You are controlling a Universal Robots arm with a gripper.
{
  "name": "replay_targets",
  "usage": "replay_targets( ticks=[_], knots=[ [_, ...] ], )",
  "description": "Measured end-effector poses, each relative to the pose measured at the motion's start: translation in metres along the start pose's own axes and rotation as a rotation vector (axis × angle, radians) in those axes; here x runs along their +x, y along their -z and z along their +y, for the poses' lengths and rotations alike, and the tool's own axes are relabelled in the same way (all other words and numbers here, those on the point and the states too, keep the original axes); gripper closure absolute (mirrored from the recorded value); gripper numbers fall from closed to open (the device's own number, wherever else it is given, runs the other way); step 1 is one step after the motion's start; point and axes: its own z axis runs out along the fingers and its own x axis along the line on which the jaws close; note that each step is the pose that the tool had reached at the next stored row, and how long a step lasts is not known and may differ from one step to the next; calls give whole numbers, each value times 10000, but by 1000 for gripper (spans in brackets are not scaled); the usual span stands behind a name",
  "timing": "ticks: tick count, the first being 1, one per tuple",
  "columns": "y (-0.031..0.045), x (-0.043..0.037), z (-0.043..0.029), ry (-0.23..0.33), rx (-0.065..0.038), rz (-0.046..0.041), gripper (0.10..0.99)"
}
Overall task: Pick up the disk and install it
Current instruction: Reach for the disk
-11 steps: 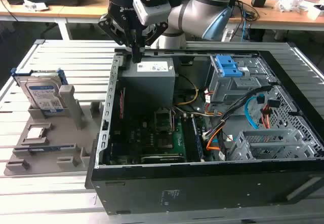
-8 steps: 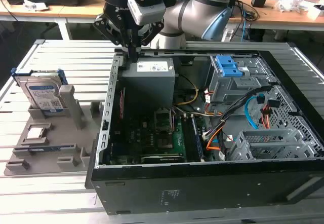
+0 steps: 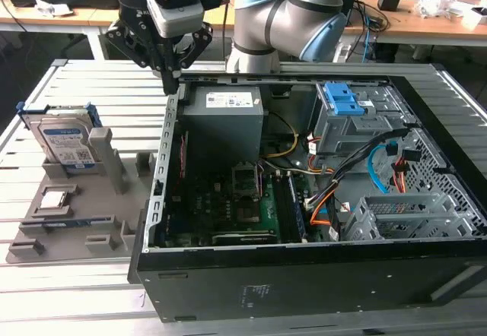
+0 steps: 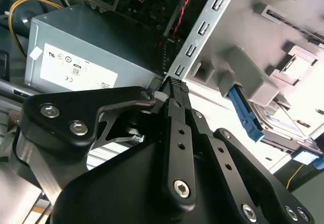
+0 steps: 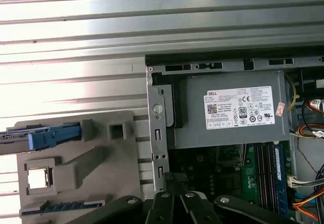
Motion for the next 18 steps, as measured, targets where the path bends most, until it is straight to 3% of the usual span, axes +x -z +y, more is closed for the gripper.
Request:
replay_targets(
  ticks=[3,11,18],
  knots=[
    [2,94,-7,-1,0,-1,980],
    [6,239,-18,-1,0,0,980],
    [11,413,-31,-1,0,-1,980]
  ],
)
